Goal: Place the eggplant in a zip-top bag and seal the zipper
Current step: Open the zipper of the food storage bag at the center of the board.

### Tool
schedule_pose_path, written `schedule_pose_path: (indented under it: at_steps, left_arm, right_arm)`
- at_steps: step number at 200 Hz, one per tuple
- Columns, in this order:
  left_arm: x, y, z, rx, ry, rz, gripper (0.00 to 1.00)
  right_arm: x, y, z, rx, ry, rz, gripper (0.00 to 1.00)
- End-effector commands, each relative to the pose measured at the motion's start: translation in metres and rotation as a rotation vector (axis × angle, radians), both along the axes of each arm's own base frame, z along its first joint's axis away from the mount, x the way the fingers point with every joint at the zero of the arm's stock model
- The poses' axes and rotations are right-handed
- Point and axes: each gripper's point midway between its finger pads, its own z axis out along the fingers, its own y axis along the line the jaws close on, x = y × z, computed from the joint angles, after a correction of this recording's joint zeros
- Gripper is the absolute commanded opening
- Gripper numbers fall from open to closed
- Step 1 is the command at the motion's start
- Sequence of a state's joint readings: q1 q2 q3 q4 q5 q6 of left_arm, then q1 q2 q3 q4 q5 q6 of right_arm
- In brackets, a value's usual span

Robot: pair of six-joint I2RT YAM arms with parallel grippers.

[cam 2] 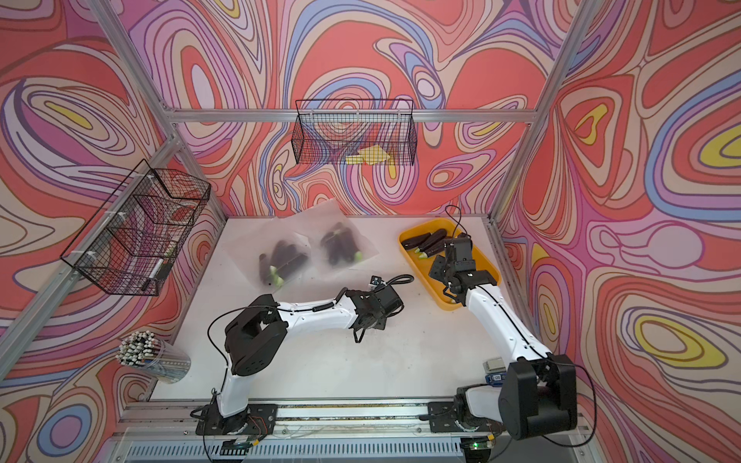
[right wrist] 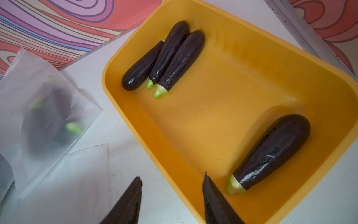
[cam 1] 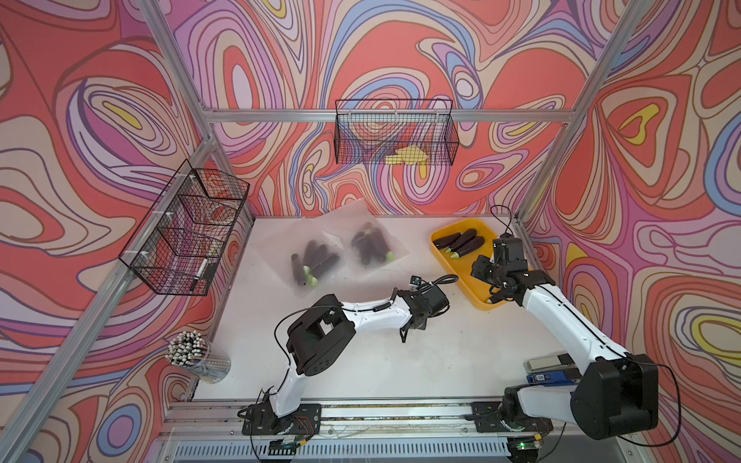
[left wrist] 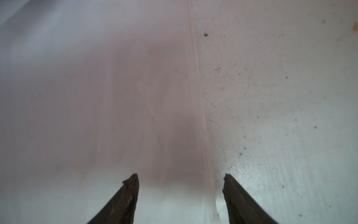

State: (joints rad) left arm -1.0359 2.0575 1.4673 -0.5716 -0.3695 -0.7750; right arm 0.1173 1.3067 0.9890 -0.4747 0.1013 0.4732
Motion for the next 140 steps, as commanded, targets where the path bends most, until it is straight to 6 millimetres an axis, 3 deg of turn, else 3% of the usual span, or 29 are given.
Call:
schedule_pose_path:
  at_steps: [1,34,88,109,140]
  left_arm:
    - [-0.003,-0.005,-0.007,-0.026,0.034,0.028,0.7]
    - [-0.002,-0.004,-0.018,0.01,0.048,0.043,0.65]
    - [-0.009,0.003,-0.03,0.019,0.102,0.046,0.21]
    - [-0.013,-0.008,-0.025,-0.047,0.122,-0.004,0.03]
    - [-0.019,-0.035,-0.002,-0.232,0.192,-0.093,0.0]
  right_arm:
    - [0.003,-0.001,-0.001,0.002,-0.013,-0.011,0.52]
    - [0.005,0.003,-0.005,0.021,-0.01,0.003,0.52]
    - [0.003,0.003,-0.005,0.019,-0.014,0.01,0.52]
    - [0.003,0.004,-0.005,0.02,-0.011,0.014,0.52]
    - [-0.001,0.005,-0.011,0.012,0.016,0.035,0.52]
